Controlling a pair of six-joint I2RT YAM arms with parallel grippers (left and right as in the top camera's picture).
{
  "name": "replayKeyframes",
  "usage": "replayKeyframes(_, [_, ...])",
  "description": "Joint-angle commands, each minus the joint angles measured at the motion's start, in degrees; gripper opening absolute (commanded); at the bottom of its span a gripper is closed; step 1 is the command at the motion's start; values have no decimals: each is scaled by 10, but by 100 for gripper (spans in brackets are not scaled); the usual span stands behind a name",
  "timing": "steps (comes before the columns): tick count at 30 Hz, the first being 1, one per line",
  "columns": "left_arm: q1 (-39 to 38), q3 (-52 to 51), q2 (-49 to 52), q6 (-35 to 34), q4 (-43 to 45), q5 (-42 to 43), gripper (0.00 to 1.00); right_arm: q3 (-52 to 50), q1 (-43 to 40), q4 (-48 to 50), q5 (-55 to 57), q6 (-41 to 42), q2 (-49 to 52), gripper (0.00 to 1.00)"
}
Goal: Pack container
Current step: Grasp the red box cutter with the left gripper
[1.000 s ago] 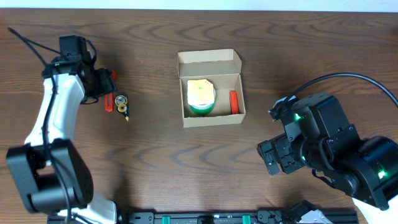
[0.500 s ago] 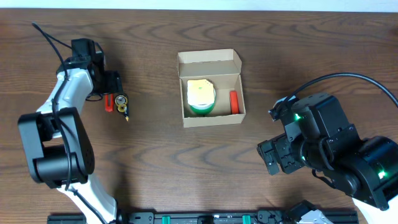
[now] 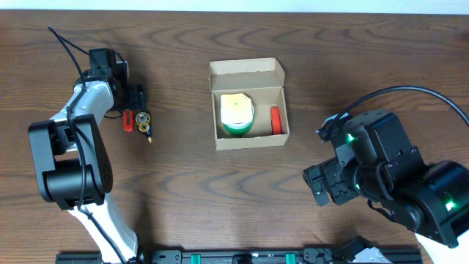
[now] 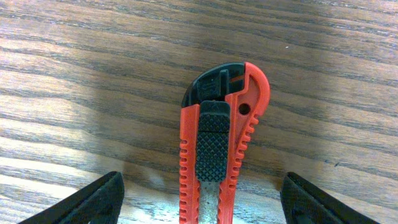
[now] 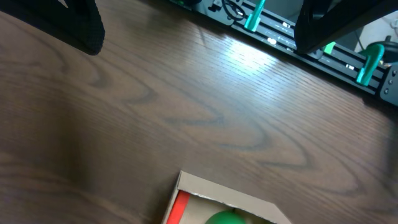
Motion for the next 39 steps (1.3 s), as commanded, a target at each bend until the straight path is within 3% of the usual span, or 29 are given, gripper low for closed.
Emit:
replayKeyframes(1, [-2,-1,17,9,-2,-6,78,0,-3,-1,4,-8,0,99])
replayKeyframes(8, [-2,-1,29,6,-21,-6,65,0,-3,-1,4,-8,0,99])
replayKeyframes(11, [-2,-1,29,6,-35,-6,49,0,-3,-1,4,-8,0,99])
replayKeyframes(17, [-2,-1,29,-3,-61,-6,27,0,-3,-1,4,-8,0,99])
replayKeyframes(28, [-2,39,29,-23,-111,-6,9,0,-3,-1,4,-8,0,99])
replayKeyframes(39, [-2,190,28,-38,-242,-6,6,0,-3,-1,4,-8,0,99])
